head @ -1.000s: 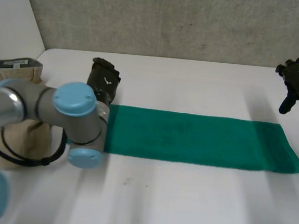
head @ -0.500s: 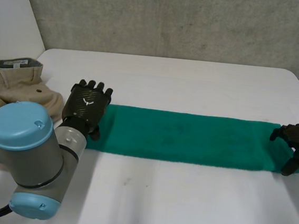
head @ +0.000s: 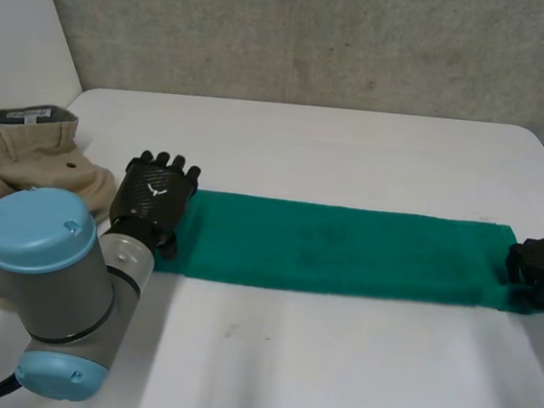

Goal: Fold the laundry.

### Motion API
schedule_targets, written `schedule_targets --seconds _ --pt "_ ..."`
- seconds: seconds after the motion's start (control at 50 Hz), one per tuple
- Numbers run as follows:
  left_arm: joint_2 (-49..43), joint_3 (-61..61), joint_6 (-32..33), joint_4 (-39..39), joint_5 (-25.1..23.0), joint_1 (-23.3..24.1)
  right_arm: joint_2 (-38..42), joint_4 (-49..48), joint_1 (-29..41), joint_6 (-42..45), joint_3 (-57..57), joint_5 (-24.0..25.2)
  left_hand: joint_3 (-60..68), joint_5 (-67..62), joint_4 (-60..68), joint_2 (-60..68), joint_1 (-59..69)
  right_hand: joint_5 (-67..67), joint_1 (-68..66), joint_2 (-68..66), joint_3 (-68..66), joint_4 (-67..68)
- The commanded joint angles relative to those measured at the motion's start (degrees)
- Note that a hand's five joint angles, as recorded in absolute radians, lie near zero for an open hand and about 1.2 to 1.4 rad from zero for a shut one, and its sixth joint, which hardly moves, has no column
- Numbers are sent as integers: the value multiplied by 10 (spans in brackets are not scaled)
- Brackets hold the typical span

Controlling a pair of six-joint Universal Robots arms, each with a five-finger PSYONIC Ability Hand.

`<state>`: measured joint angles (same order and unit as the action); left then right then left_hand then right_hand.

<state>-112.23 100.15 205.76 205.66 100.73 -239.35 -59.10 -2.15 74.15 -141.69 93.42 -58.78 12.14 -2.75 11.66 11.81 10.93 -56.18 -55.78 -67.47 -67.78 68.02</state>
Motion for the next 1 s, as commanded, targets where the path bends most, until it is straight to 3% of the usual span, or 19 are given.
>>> schedule_targets --seconds 0.02,0.24,0.42,0.56,0.72,0.9,1.0 --pt "0 1 0 0 1 -1 -3 -2 -28 7 -7 -3 -21 27 -17 -18 -9 -138 -242 -125 -122 120" --pt "2 7 0 0 2 -2 -6 7 -125 112 -46 -8 -21 27 -17 -18 -9 -138 -242 -125 -122 120" --pt "3 7 -1 0 3 -1 -14 7 -121 117 -73 -19 -21 27 -17 -18 -9 -138 -242 -125 -122 120" --pt "6 8 -1 0 4 -4 -58 6 1 63 -99 -11 -21 27 -16 -18 -9 -138 -242 -125 -122 120" --pt "25 10 -12 -1 6 -7 -73 7 237 14 -159 -6 -21 27 -16 -18 -9 -138 -242 -125 -122 120" --pt "41 21 -31 0 3 -16 28 4 490 12 -240 34 -21 27 -17 -18 -9 -138 -242 -125 -122 120" --pt "41 22 -32 0 3 -16 111 6 564 9 -289 31 -21 27 -17 -18 -9 -138 -242 -125 -122 120"
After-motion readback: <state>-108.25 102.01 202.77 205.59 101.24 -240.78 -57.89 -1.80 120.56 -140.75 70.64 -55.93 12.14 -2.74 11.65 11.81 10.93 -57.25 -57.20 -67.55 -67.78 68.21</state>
